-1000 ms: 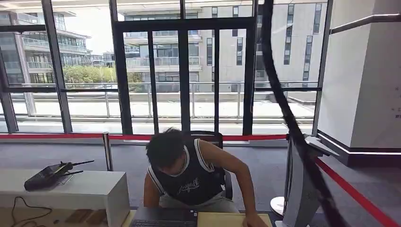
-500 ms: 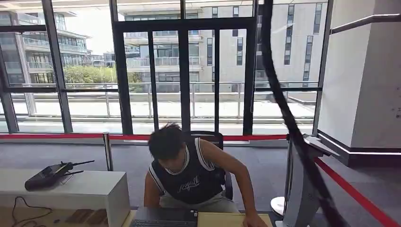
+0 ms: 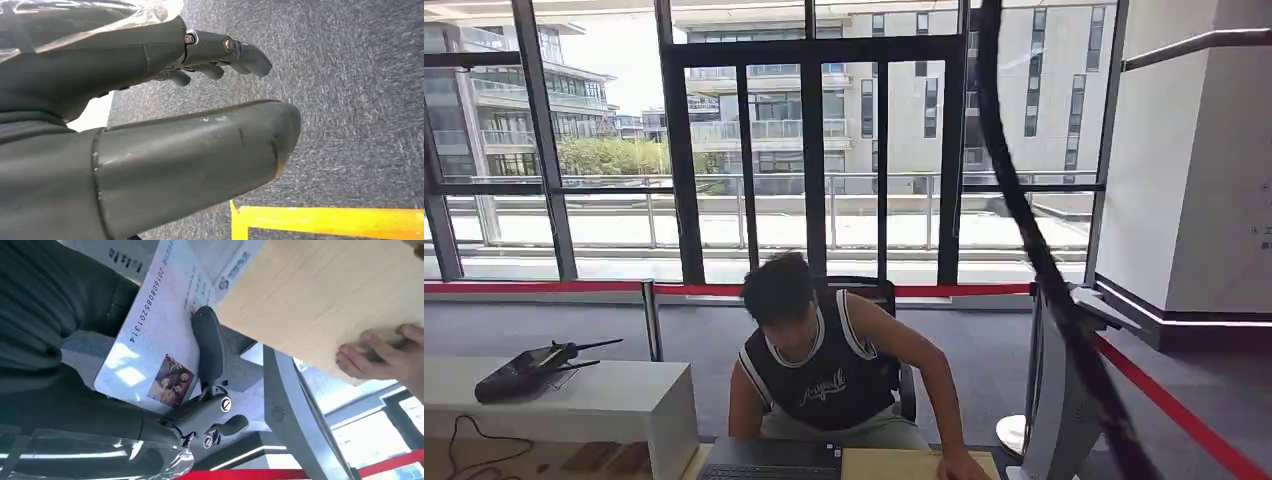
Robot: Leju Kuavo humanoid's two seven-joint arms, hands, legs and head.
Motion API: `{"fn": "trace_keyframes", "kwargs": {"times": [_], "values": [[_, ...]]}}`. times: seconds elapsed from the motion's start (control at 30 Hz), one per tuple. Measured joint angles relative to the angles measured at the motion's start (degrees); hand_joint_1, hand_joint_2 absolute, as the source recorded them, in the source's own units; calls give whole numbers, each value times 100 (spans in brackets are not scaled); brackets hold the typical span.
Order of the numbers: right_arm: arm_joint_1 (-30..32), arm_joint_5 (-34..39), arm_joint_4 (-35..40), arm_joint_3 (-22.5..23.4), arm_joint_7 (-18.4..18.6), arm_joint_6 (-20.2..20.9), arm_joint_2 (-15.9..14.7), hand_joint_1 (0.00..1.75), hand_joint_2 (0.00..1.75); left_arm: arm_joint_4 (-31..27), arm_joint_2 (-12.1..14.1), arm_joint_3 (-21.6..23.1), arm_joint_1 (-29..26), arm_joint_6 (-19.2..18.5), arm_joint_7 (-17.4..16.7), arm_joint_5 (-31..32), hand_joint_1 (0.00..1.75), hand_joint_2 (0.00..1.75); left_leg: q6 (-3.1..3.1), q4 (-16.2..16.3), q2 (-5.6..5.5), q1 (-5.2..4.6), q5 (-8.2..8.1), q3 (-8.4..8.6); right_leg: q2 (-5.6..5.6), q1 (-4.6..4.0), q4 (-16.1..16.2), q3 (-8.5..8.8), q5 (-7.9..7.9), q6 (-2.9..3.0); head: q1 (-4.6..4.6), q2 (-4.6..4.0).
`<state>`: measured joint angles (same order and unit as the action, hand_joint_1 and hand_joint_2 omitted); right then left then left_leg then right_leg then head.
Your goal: Pass the card to the sensor for recognition and then transmit it.
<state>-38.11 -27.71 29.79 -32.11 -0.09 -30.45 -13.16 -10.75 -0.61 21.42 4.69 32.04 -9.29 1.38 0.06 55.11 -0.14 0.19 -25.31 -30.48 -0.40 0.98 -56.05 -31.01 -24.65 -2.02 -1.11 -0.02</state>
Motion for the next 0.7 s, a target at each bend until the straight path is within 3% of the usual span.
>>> {"fn": "trace_keyframes", "kwargs": {"times": [0.3, 0.43, 0.7], "values": [[-180, -74, 125, 15, -136, -158, -11, 175, 175, 0, 0, 85, -1, 7, -48, -31, 0, 0, 0, 0, -1, 0, 1, -5, 0, 0, -3, -1, 1, 0, 2, 0], [-356, -293, 578, 2, -13, -194, -13, 175, 175, 0, 0, 136, 3, 4, -52, -33, 0, 0, 0, 0, 0, 0, 1, -3, 0, 0, -3, -2, 1, 1, 2, 0], [-895, -974, 1532, -190, 387, 367, 114, 175, 175, 0, 2, 243, 10, -41, -7, 57, 0, 0, -4, 0, 0, 1, 4, -3, 0, -2, -7, -2, 1, 1, 0, 0]]}}
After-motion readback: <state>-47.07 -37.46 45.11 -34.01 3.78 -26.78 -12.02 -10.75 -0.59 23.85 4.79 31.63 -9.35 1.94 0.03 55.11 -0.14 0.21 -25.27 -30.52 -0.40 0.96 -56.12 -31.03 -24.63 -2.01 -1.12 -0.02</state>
